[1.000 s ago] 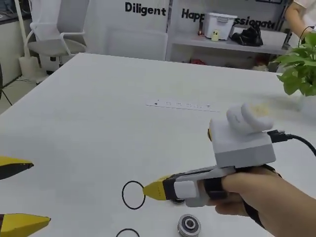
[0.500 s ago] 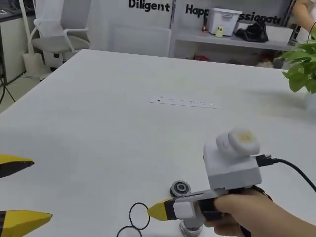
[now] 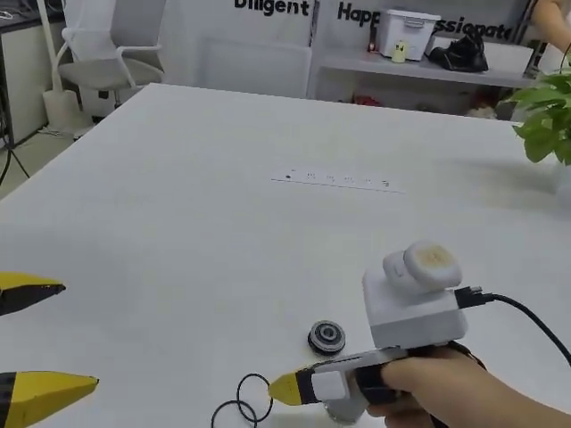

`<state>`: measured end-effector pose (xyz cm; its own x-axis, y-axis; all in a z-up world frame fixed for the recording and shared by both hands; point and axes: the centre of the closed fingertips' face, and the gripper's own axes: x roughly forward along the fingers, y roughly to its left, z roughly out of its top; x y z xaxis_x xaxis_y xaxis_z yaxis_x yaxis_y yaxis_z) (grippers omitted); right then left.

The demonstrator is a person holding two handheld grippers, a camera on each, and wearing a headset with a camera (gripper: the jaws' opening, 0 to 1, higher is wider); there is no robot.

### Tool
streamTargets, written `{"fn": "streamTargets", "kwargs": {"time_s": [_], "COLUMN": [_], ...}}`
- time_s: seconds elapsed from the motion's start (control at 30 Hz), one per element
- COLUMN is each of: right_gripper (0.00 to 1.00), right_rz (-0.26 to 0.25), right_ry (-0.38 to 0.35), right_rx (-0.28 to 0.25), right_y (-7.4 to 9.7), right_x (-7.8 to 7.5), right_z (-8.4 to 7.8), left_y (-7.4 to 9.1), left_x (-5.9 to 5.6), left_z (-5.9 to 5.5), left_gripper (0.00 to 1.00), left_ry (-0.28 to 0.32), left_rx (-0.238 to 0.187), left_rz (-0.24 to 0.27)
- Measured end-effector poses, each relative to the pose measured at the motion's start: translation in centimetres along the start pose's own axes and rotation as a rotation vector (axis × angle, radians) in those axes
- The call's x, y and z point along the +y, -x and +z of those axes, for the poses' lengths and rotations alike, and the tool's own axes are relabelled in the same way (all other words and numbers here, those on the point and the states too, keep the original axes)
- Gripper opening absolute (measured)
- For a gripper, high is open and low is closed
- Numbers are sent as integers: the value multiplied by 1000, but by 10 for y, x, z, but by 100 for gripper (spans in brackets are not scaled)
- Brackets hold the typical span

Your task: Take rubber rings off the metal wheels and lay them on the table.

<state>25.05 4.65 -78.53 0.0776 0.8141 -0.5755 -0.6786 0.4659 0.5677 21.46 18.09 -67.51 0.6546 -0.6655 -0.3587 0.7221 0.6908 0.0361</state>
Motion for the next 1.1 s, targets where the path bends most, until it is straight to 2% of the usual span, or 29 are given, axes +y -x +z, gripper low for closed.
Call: {"fn": "streamTargets", "kwargs": {"time_s": [0.33,0.8,0.9,1.1], "right_gripper": [0,4,5,8], "right_rz": [-16,-73,-81,-94], "right_ry": [9,30,45,66], "right_rx": [36,48,48,8], "right_y": [-5,2,6,18], "right_x": [-3,-16,-17,-23], "right_z": [-9,-10,-8,5], "left_y": [1,-5,-6,-6], "left_x": [1,-4,-5,-4], "left_z": [-6,-6,-6,-4], "left_gripper": [60,60,60,60], "left_ry": [16,16,18,20], "left_rx": [2,7,6,5], "left_rz": [9,-14,-18,-17]}}
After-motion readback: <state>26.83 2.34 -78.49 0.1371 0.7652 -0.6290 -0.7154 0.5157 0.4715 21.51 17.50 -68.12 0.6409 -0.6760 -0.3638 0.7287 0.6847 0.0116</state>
